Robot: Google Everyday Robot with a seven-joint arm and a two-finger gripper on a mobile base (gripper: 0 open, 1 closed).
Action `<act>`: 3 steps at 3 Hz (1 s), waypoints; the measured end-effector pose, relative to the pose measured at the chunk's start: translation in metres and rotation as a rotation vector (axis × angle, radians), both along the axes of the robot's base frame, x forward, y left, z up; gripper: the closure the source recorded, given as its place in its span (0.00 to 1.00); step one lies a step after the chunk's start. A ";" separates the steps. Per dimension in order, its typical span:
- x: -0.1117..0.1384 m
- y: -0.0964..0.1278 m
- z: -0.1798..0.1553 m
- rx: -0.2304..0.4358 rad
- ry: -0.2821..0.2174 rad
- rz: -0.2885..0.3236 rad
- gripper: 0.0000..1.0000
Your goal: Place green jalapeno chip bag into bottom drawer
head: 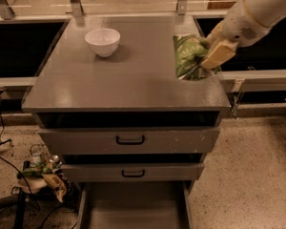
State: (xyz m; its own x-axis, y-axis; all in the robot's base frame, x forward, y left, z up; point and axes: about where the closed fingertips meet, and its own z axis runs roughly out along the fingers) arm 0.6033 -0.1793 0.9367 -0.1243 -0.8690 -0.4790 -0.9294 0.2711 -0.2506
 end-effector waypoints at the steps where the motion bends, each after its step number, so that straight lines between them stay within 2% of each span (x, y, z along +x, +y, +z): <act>1: -0.035 -0.010 0.013 0.008 -0.027 -0.008 1.00; 2: -0.068 -0.007 0.003 -0.001 -0.016 0.069 1.00; 3: -0.067 0.000 0.000 0.007 -0.023 0.073 1.00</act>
Offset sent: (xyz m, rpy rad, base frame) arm -0.1043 -0.0077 -0.0052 -0.0095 -0.0048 0.1500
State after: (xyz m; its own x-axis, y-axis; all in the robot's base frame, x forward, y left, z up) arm 0.5368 -0.1789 0.9371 -0.0501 -0.8719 -0.4870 -0.9407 0.2051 -0.2704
